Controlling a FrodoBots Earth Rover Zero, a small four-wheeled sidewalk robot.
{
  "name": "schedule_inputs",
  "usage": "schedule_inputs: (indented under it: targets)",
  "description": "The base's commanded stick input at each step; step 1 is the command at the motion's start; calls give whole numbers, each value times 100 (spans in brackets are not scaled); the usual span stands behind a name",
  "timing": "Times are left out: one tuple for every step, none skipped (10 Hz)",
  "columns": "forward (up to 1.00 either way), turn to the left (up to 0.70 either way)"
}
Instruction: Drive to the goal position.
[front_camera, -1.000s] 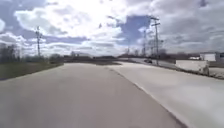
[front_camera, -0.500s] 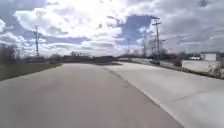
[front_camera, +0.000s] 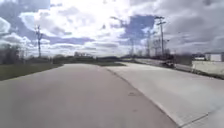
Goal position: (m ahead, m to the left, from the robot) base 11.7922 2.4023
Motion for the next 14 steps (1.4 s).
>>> schedule_inputs:
  targets:
    - [100, 0]
    - [100, 0]
    - [100, 0]
    - [100, 0]
    - [100, 0]
    - [100, 0]
    - [100, 0]
    - [100, 0]
    - [100, 0]
    - [100, 0]
    - [100, 0]
    - [100, 0]
    - [100, 4]
    - [100, 18]
